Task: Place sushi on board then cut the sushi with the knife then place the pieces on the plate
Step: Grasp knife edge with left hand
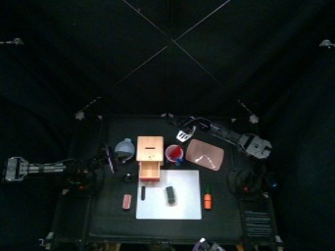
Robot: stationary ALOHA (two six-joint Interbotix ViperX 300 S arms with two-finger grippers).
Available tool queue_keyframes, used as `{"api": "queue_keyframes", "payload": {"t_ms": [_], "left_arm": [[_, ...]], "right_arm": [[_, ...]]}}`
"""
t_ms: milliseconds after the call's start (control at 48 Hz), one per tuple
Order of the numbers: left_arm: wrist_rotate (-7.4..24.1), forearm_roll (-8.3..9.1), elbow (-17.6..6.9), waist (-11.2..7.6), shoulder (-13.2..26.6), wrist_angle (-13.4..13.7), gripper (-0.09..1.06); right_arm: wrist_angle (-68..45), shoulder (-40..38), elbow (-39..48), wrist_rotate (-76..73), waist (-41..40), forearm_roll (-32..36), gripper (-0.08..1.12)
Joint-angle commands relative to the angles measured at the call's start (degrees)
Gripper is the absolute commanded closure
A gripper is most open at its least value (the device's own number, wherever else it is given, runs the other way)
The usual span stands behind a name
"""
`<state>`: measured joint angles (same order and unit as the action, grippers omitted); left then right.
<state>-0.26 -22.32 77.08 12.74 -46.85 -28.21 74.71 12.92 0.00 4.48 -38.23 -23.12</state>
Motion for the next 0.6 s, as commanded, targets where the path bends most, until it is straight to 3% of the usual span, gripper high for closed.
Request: {"api": "queue_keyframes", "payload": {"t_ms": [21, 271, 604], "left_arm": [[-0.09, 0.0, -0.79, 0.18, 0.09, -0.18, 0.89], [-0.09, 0.0, -1.14, 0.18, 0.09, -0.18, 0.89], [0.18, 0.09, -2.46, 0.18, 0.09, -0.18, 0.89]], "right_arm": [[-0.26, -1.93, -1.67, -0.18, 0.44, 0.7, 0.61], [-2.37, -8.61, -1.85, -0.62, 0.62, 1.41, 0.61], [-9.4, -21.53, 6.24, -0.88, 0.79, 1.76, 0.61]]}}
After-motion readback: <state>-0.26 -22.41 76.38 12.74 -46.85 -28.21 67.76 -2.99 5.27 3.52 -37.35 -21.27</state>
